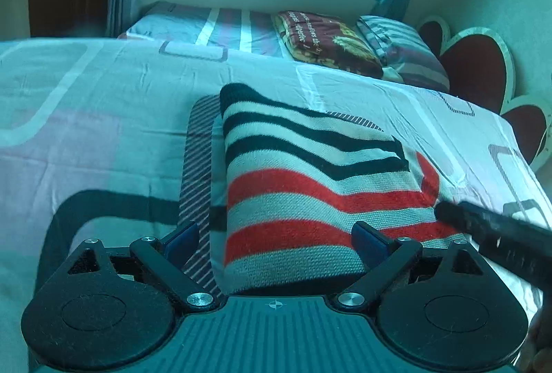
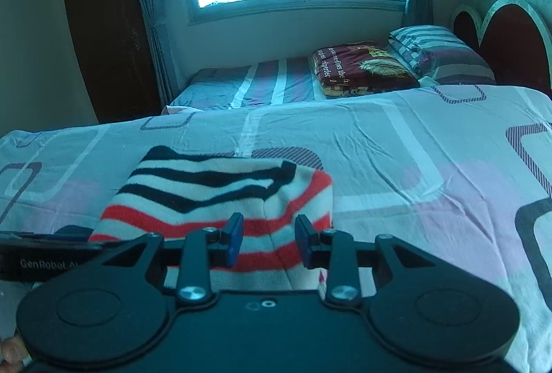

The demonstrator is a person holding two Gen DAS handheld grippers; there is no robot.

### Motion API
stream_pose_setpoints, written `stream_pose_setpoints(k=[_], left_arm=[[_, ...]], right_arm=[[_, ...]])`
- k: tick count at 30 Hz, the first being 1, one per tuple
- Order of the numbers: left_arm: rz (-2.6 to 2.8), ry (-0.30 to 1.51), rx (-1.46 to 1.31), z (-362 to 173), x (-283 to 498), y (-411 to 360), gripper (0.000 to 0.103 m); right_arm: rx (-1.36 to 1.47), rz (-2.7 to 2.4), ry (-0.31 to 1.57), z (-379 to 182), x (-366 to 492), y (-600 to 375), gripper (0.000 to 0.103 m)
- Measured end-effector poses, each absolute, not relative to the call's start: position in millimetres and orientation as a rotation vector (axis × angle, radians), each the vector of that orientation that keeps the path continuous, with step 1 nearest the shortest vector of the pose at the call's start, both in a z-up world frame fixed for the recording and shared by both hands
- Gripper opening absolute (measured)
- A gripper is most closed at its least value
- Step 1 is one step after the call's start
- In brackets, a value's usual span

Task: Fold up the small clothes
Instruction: 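Open the right tool and withdraw both tools from the bundle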

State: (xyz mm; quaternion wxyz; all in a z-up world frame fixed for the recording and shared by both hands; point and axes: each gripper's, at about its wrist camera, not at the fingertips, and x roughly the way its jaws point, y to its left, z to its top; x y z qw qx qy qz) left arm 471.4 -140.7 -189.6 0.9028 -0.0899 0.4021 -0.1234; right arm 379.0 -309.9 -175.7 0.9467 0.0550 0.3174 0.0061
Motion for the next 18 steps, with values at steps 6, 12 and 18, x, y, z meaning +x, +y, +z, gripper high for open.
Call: stream_pose_setpoints(k=[6, 12, 18], left_arm=[[-0.249, 0.845, -0.179, -206.5, 476.0, -147.4, 0.102], [-0.248, 0.854, -0.150, -201.9, 478.0, -148.8, 0.103], [-0.290, 0.809, -0.181, -182.4, 438.7, -130.2, 0.103]], right_arm=[[0.059, -0.049, 0.674, -200.5, 387.4, -309.3, 0.032], [0.122, -0.055, 0.698, -197.0, 386.2, -314.9, 0.036], [0.132, -0.014, 0.637, -164.0, 343.4, -311.5, 0.037]])
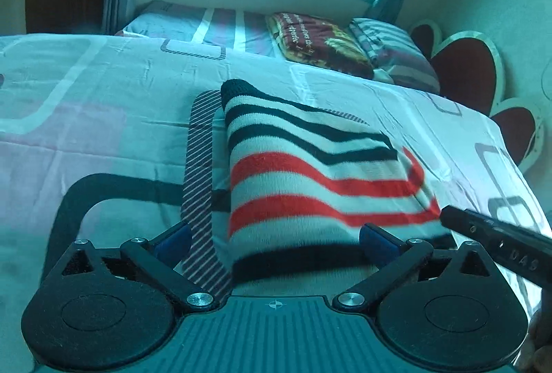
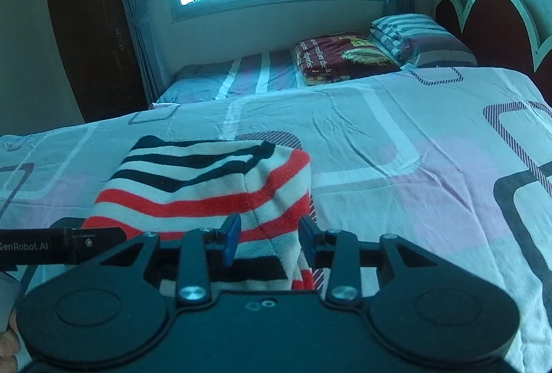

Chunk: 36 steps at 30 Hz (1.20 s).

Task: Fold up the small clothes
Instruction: 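Open the right tool and withdraw both tools from the bundle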

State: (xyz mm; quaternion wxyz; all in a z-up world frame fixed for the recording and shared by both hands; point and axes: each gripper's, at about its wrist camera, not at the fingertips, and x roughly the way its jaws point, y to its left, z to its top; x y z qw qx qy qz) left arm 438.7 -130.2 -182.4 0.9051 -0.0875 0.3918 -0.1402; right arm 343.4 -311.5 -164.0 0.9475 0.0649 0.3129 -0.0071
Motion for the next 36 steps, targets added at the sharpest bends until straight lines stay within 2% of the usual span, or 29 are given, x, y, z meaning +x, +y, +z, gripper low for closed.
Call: stream_pose_setpoints(k=[8, 12, 16, 27, 33, 36], left_arm=[[-0.293, 0.867, -0.176, -198.7, 398.6, -116.9, 0.103], [-0.307, 0.894, -0.147, -208.7, 393.3, -124.5, 0.103], [-0.315, 0.888, -0.101, -212.7, 390.9, -131.5, 0.103], [-0.291, 0.837, -0.100, -181.4, 386.5, -130.4, 0.103], [-0.282, 0.812, -0.089, -169.6, 406.9, -134.3, 0.103], [-0.270, 0.810, -0.080, -169.5, 417.9, -136.2, 0.103]], right_arm=[[0.134, 0.001, 0.661, -170.2, 284.7, -298.9, 0.036], [0.089, -0.064, 0.725, -194.5, 283.3, -300.0, 0.032], [0.116, -0.089, 0.737, -207.9, 283.8, -306.5, 0.035], [0.199, -0.070, 0.685, -172.3, 277.5, -312.2, 0.038], [0.186, -0.042, 0.674, -160.9, 302.3, -307.9, 0.038], [0.205, -0.029, 0.675, -161.2, 317.9, -308.8, 0.044]])
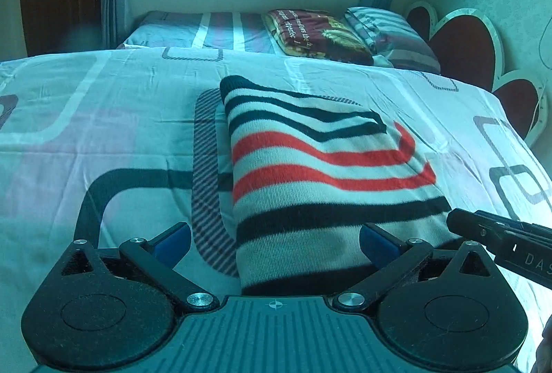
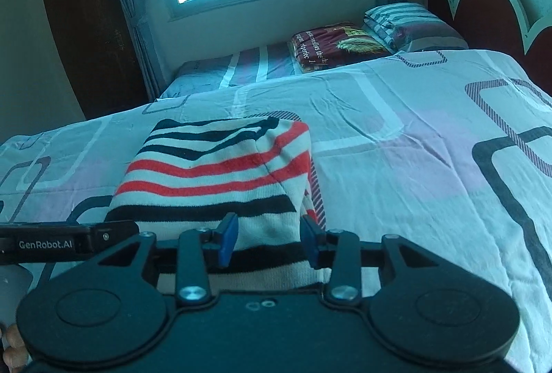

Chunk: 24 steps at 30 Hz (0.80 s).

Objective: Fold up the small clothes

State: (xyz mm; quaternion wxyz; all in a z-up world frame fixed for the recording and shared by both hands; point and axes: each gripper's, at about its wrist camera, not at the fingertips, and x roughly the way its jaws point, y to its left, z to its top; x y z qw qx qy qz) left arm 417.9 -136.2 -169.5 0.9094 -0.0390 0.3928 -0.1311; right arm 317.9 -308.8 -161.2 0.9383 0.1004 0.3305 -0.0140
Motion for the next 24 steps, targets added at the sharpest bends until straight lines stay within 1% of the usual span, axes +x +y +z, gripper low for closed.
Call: stream_pose_setpoints(k=[6, 10, 11, 12, 14, 16, 17, 18, 20, 22, 23, 24], left_arm=[[-0.249, 0.813, -0.089, -173.4, 440.8, -139.4, 0.103], [-0.255, 0.822, -0.098, -182.5, 456.7, -143.6, 0.103], [-0.260, 0.826, -0.105, -185.1, 460.1, -144.5, 0.103], [-0.267, 0.834, -0.117, -188.0, 463.3, -144.4, 0.103], [-0.283, 0.862, -0.153, -194.9, 469.4, -143.5, 0.103], [-0.300, 0.886, -0.194, -202.1, 474.2, -141.2, 0.103], [-0.310, 0.897, -0.216, -206.2, 476.1, -140.0, 0.103], [-0.318, 0.907, -0.239, -209.2, 477.9, -138.6, 0.103], [-0.333, 0.915, -0.257, -212.8, 480.8, -137.7, 0.103], [-0.345, 0.913, -0.247, -214.1, 481.6, -139.8, 0.103], [-0.348, 0.915, -0.251, -214.8, 482.6, -139.9, 0.103], [-0.350, 0.920, -0.254, -214.6, 483.2, -139.5, 0.103]], right_arm=[[0.200, -0.009, 0.665, -160.1, 346.0, -308.3, 0.044], [0.186, -0.008, 0.684, -169.0, 365.4, -310.4, 0.045], [0.185, -0.007, 0.693, -173.0, 369.3, -311.1, 0.049], [0.181, -0.005, 0.701, -177.9, 372.5, -311.3, 0.057], [0.164, -0.009, 0.721, -188.5, 377.3, -311.8, 0.068], [0.210, -0.004, 0.740, -201.9, 380.1, -319.0, 0.070], [0.257, -0.005, 0.740, -206.1, 380.4, -324.8, 0.073], [0.294, -0.007, 0.744, -209.5, 381.3, -330.0, 0.080], [0.351, 0.002, 0.755, -215.3, 383.2, -338.5, 0.086], [0.391, 0.023, 0.763, -218.1, 384.8, -343.3, 0.087], [0.390, 0.032, 0.764, -218.1, 385.0, -343.2, 0.087], [0.392, 0.046, 0.766, -218.2, 385.5, -343.1, 0.084]])
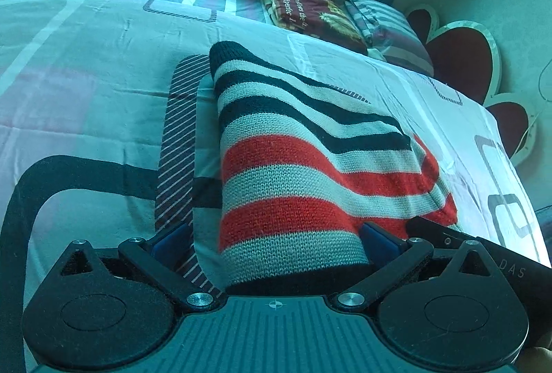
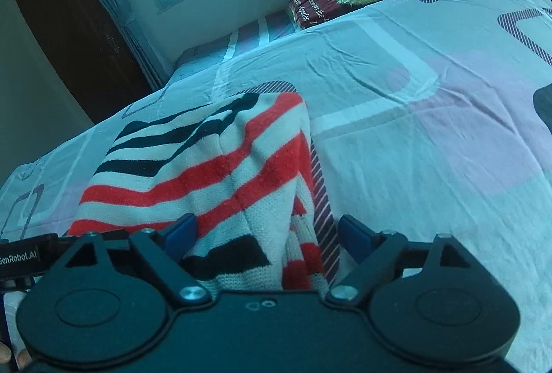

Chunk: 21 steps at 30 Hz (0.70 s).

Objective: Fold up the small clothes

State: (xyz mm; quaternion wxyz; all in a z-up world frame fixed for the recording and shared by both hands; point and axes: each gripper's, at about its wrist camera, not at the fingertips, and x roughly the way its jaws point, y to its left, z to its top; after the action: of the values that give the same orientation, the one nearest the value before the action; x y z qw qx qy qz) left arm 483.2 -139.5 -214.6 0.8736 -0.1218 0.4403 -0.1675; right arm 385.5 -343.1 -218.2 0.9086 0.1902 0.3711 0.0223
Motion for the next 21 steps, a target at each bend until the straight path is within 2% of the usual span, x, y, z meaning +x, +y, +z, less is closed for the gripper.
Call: stream_pose_setpoints(k=[1, 2, 3, 5, 8, 12, 16, 18, 21], left_arm=[[-0.354, 0.927, -0.260, -214.2, 483.6, -139.4, 0.103], [-0.360, 0.937, -0.268, -213.5, 483.5, -138.6, 0.102], [-0.371, 0.944, -0.279, -211.7, 482.6, -138.0, 0.092], [-0.405, 0.958, -0.312, -208.1, 480.6, -138.1, 0.079], [-0.409, 0.982, -0.351, -211.7, 483.8, -137.6, 0.079], [-0.411, 0.977, -0.340, -214.3, 484.8, -146.5, 0.079], [-0.413, 0.993, -0.345, -210.9, 482.1, -153.2, 0.079], [-0.424, 0.990, -0.334, -206.1, 477.7, -152.2, 0.070], [-0.437, 0.989, -0.334, -204.0, 475.9, -149.6, 0.067]], right_arm=[[0.405, 0.059, 0.769, -218.1, 386.2, -344.0, 0.082], [0.423, 0.074, 0.773, -217.6, 385.9, -344.9, 0.075], [0.441, 0.092, 0.777, -216.9, 385.4, -345.4, 0.068], [0.440, 0.109, 0.787, -215.1, 385.3, -345.8, 0.065], [0.474, 0.138, 0.791, -218.9, 387.6, -353.4, 0.065], [0.503, 0.186, 0.793, -224.5, 399.3, -354.7, 0.076], [0.509, 0.168, 0.796, -221.8, 401.9, -347.5, 0.075], [0.557, 0.182, 0.793, -220.5, 395.3, -353.2, 0.055], [0.587, 0.202, 0.792, -221.1, 389.3, -360.7, 0.050]])
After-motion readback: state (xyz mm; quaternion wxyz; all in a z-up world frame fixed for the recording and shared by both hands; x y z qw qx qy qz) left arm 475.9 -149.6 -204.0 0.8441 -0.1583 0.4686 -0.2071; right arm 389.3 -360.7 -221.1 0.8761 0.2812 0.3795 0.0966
